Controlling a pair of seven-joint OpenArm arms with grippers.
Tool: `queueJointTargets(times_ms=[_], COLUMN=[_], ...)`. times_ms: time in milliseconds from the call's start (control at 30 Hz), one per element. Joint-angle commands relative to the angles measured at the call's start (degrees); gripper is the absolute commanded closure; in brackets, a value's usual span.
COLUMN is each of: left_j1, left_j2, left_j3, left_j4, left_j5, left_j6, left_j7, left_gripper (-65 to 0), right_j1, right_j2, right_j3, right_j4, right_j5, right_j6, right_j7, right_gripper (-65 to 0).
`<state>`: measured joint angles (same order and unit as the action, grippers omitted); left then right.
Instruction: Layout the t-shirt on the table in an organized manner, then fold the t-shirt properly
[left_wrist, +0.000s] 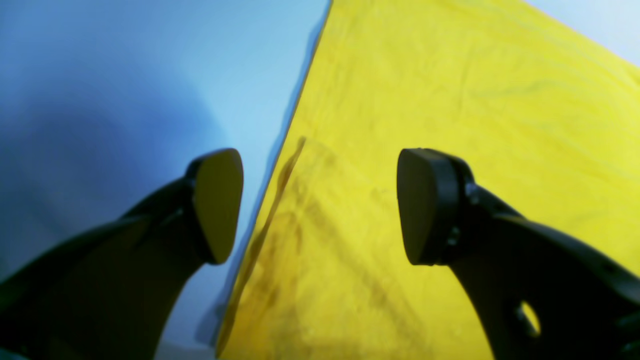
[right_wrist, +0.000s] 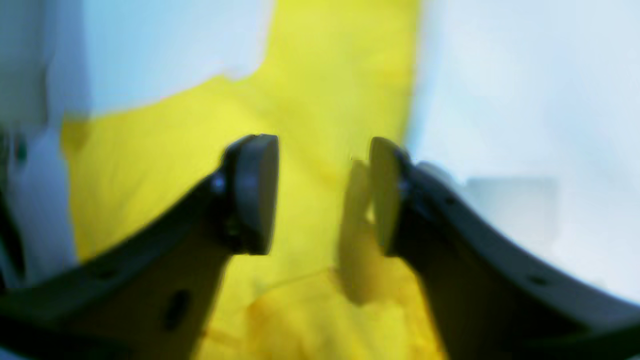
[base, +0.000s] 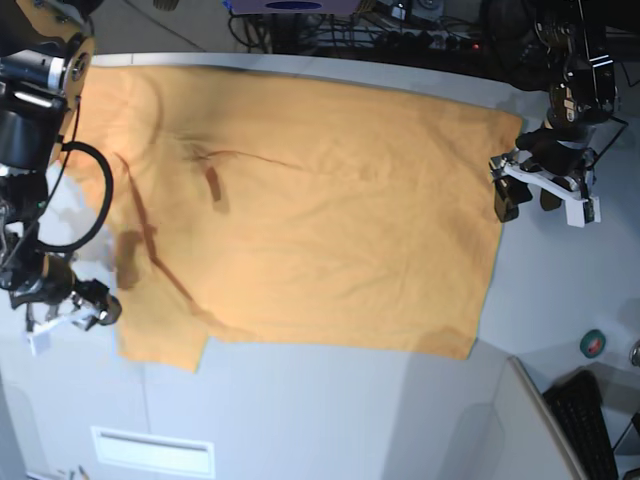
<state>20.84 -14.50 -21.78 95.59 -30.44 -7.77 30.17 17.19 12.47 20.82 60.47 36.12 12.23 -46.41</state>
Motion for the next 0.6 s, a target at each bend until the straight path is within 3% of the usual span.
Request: queueJointTargets(times_ms=[0,67,200,300,433,567], left_j1=[-0.05,-0.05,-0.05,0.21,0.30,0.39], left_j2=[-0.75,-0.75,-0.75,-0.75,-0.75,-0.75], left_j3=[-0.33,-0.33,-0.33,-0.33,-0.33,-0.33], left_j4=[0.89,0.89,0.89,0.89,0.89,0.89], left_j5=[-0.55,-0.55,-0.55,-0.55,-0.55,-0.55], left_j6=[-0.36,-0.36,-0.36,-0.36,-0.36,-0.36], left_j7=[-1.38,-1.38,-1.38,-1.38,-1.38,-1.38], left_gripper=[-45.4,-45.4,-45.4,-45.4,-45.4,-45.4], right_j1=[1.14,1.75,2.37,2.55,3.25,3.42], right_j2=[0.06,0.15,0.06,-0.03,-0.12,-0.12], right_j3=[-0.03,-0.03,-0.03,-0.03,-0.03,-0.03], right_j4=[-1.52,-5.30,-10.05,-10.93,-10.84,-10.84], right_j5=[0.85,0.85,0.94,0.94,0.94,0.94], right_j6=[-0.05,-0.14,0.12,3.90,6.72,6.72], right_j7=[0.74,1.71,4.08,4.35,4.17,3.82], right_gripper=[-36.2,-41.9,-42.3,-41.0,-28.2,-18.3])
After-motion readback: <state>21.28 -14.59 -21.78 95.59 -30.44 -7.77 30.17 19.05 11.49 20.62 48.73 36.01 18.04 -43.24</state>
